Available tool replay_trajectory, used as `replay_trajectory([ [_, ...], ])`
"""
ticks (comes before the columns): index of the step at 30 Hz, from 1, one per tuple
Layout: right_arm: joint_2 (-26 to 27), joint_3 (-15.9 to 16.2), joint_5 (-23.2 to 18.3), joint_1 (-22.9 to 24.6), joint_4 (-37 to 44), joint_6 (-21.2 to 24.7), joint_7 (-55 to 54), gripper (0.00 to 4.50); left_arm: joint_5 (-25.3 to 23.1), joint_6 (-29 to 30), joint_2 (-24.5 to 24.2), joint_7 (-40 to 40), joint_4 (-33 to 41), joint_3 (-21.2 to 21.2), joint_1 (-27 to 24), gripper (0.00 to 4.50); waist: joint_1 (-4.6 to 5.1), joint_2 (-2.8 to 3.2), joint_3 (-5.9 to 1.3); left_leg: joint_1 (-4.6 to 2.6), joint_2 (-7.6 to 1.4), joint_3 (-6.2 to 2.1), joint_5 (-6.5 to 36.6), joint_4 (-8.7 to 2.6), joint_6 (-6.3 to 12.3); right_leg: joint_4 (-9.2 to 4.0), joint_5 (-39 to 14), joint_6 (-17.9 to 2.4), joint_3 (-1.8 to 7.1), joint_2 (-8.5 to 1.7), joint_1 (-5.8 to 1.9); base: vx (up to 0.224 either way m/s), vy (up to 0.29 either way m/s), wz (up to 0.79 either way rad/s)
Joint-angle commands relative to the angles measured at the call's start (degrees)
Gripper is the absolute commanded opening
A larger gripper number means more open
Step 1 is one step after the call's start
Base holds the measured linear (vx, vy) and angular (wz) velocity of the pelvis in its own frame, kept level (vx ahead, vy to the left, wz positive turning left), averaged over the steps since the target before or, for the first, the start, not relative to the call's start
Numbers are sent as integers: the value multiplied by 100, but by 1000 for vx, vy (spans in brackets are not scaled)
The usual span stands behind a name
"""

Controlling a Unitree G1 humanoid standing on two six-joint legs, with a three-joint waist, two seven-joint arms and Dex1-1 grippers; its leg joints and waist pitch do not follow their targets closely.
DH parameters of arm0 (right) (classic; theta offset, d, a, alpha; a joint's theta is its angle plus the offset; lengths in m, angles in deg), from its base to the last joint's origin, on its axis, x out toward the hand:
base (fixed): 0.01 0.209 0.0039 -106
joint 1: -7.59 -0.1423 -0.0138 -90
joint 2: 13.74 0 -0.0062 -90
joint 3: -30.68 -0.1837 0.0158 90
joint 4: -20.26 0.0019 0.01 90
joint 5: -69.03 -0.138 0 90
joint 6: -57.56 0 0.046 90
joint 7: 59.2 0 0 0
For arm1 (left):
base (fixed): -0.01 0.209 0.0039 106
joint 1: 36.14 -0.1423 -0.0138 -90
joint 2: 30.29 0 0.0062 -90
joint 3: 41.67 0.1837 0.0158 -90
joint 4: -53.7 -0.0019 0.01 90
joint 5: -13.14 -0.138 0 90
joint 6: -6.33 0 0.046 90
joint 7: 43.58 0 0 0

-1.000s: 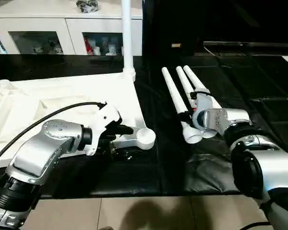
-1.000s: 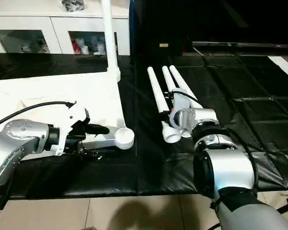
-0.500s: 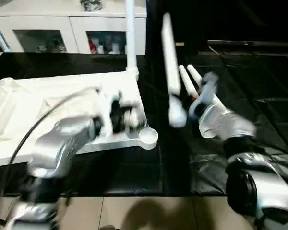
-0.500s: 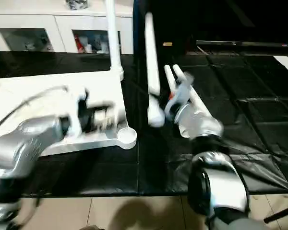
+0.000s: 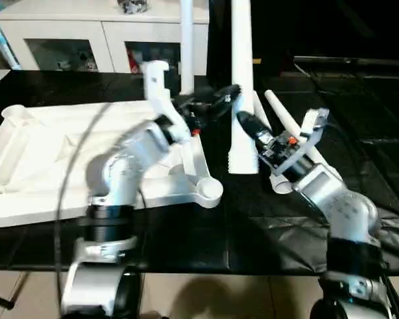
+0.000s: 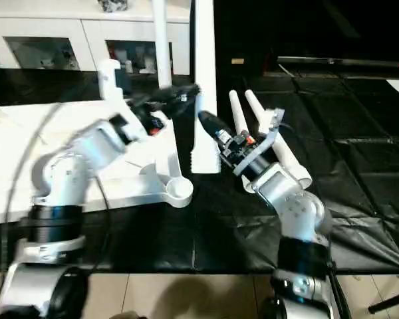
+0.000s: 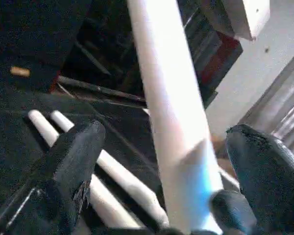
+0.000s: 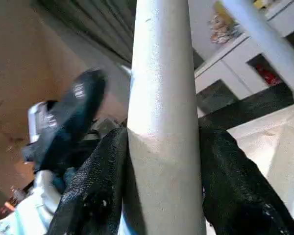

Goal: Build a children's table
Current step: Pick table leg

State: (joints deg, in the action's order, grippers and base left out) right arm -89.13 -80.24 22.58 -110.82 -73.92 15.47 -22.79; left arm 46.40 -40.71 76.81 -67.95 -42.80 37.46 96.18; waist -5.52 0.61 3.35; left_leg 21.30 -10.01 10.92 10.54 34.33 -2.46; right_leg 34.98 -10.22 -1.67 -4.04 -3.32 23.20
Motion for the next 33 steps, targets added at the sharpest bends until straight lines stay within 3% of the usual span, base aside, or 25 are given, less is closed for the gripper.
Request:
replay_trajectory([
  [1, -7, 144, -75, 84, 218, 61, -21, 184, 111, 124, 43, 146, -73, -57, 198, 450, -43, -56, -419, -45, -259, -144, 583, -349, 217, -502, -1594, -704, 277, -488, -317, 0, 0, 0],
  [8, -28, 586, 547, 145, 472, -279, -483, 184, 155, 155, 145, 402, -118, -58, 254, 450, -40, -72, -407, -41, -271, -152, 568, -370, 103, -502, -1602, -629, 288, -489, -306, 0, 0, 0],
  [9, -63, 876, 889, 138, 556, -519, -558, 184, 221, 274, 194, 489, -73, -104, 262, 422, -41, -77, -407, -42, -270, -151, 593, -368, 65, -495, -1586, -626, 288, -496, -312, 0, 0, 0],
  [10, -51, 912, 955, 134, 568, -593, -596, 184, 231, 306, 211, 536, -64, -119, 263, 422, -42, -76, -407, -39, -272, -152, 596, -368, 60, -491, -1575, -623, 292, -500, -314, 0, 0, 0],
  [13, -115, 1425, 1668, 167, 621, -1262, -747, 184, 129, 357, 319, 972, -59, -169, 282, 396, -30, -106, -398, -32, -262, -145, 659, -366, 61, -508, -1646, -577, 295, -505, -314, 0, 0, 0],
  [14, -121, 1461, 1716, 170, 621, -1299, -769, 184, 111, 346, 325, 1008, -64, -168, 285, 396, -35, -99, -397, -30, -271, -152, 655, -368, 53, -503, -1652, -562, 297, -508, -312, 0, 0, 0],
  [15, -175, 1637, 1927, 185, 615, -1438, -806, 184, 34, 292, 331, 1069, -79, -126, 292, 372, -25, -102, -390, -36, -265, -149, 675, -371, 79, -511, -1651, -534, 300, -492, -307, 0, 0, 0],
  [18, -277, 2181, 2524, 240, 626, -1780, -935, 184, -148, 184, 458, 1450, -114, -123, 322, 357, -20, -99, -394, -27, -271, -156, 645, -365, 82, -494, -1515, -513, 304, -489, -315, 0, 0, 0],
  [19, -277, 2218, 2568, 243, 621, -1800, -959, 184, -172, 156, 469, 1492, -130, -130, 331, 357, -14, -103, -390, -25, -267, -155, 655, -365, 92, -500, -1505, -509, 305, -482, -316, 0, 0, 0],
  [21, -382, 2533, 2996, 240, 566, -2102, -1061, 184, -273, -61, 537, 1801, -259, -274, 413, 330, -7, -106, -396, -24, -259, -156, 649, -357, 105, -496, -1430, -509, 302, -476, -323, 0, 0, 0],
  [25, -378, 2635, 3198, 236, 517, -2303, -1128, 184, -278, -171, 533, 2029, -346, -428, 486, 314, 17, -105, -390, -21, -255, -158, 698, -356, 145, -492, -1404, -551, 303, -472, -322, 0, 0, 0],
  [33, -431, 2866, 3604, 205, 325, -2791, -1259, 184, -152, -213, 679, 2325, -343, -584, 550, 241, 35, -107, -390, -26, -261, -149, 688, -341, 242, -472, -1235, -712, 304, -469, -325, 0, 0, 0],
])
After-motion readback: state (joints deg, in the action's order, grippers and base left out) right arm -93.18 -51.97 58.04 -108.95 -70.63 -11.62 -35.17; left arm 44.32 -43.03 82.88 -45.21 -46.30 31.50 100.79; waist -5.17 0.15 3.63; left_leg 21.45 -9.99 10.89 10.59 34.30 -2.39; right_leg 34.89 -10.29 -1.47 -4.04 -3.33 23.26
